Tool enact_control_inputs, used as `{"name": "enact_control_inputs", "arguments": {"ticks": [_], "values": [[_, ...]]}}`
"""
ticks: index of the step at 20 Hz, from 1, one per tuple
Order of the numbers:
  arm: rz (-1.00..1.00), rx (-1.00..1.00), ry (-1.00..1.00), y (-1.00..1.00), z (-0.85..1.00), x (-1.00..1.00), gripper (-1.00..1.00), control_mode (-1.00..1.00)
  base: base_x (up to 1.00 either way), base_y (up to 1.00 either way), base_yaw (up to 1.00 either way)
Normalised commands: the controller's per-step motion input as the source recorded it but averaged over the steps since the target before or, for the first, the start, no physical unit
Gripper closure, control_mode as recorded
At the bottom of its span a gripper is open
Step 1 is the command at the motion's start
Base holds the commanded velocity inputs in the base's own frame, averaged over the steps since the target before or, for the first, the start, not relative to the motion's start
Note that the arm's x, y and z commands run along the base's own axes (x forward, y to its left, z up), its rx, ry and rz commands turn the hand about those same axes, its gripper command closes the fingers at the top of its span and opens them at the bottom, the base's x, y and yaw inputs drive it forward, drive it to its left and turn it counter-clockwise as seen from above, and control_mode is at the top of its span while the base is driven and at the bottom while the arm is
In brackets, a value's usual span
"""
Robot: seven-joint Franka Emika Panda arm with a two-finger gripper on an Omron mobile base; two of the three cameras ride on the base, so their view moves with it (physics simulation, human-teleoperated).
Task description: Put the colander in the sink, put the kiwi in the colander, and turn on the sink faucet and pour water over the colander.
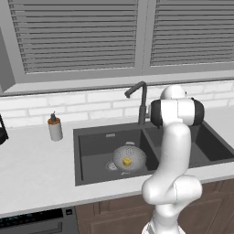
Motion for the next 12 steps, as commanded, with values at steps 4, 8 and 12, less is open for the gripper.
{"name": "enact_control_inputs", "arguments": {"ticks": [4, 8, 12], "values": [[0.03, 0.00, 0.00, -0.39, 0.00, 0.01, -1.00, -1.00, 0.00, 0.00, 0.00], [0.02, 0.01, 0.00, -0.57, 0.00, 0.00, -1.00, -1.00, 0.00, 0.00, 0.00], [0.00, 0.01, 0.00, -0.74, 0.00, 0.00, -1.00, -1.00, 0.00, 0.00, 0.00]]}}
